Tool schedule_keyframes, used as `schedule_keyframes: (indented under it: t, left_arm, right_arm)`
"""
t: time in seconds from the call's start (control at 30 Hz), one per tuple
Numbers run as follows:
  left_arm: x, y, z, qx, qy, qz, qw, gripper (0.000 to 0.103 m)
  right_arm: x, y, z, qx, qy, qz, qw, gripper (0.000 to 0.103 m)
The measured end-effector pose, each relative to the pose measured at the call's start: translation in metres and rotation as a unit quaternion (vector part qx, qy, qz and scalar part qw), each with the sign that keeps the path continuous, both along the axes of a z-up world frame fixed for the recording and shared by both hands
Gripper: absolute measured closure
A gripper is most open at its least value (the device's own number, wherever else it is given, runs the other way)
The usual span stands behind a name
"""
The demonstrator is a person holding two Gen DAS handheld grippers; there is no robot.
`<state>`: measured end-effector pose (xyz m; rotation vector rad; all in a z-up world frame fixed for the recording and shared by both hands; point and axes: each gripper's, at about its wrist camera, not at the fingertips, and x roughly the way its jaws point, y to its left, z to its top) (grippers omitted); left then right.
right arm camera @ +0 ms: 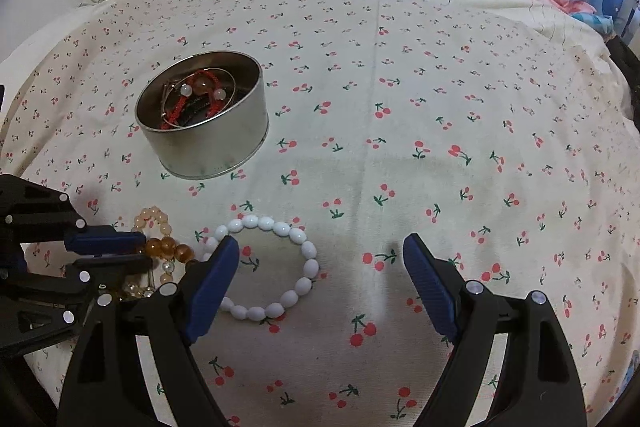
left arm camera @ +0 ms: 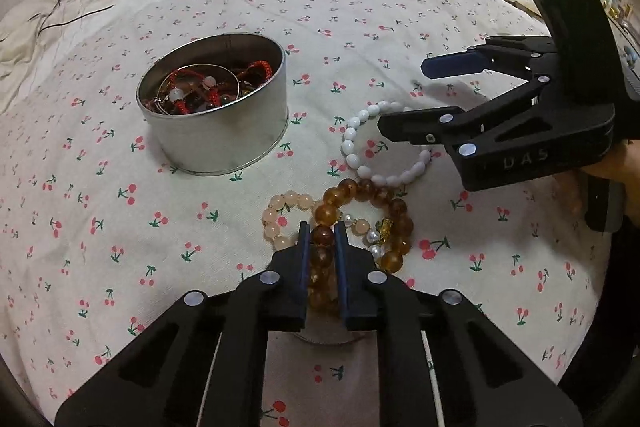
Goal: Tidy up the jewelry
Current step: 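Grasp the amber bead bracelet with the left gripper while the right gripper grasps the white bead bracelet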
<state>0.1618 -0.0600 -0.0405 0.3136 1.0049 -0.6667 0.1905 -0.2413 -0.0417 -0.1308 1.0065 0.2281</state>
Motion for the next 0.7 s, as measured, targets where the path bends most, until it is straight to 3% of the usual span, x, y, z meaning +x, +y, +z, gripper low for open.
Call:
schedule_keyframes:
  t: [0.1,0.3,0.47,0.6,0.67,0.7]
  left_arm:
    - [0.001,0.003,0.004,-0.001,-0.008,0.011,0.9999,0.093]
    - [0.011,0.032,0.03,-0.058,-0.022,0.053,0.9967,0.093]
    - [0.028,0.053,0.024,-0.048,-0.014,0.118,0.9918,0.092]
    - [0.041,0.062,0.005,-0.011,0.019,0.161,0.9867,0.092]
    - [0.043,0.063,-0.002,-0.003,0.03,0.166,0.9857,0.089]
    - [0.043,0.063,-0.003,0.001,0.03,0.165,0.9858,0.086]
  right_arm:
    - [0.0,0.004,-0.004,-0.006,0.011,0.01,1.0,0.022]
    - [-0.003,0.018,-0.013,-0.022,0.022,0.037,0.999,0.023]
    - [0.001,0.009,-0.007,0.009,0.019,0.026,0.999,0.029]
    - [0.002,0.011,-0.013,-0.014,0.024,0.025,0.999,0.038]
    - [0.001,0.013,-0.012,-0.014,0.021,0.031,0.999,0.048]
    - [0.0,0.013,-0.012,-0.014,0.02,0.033,0.999,0.058]
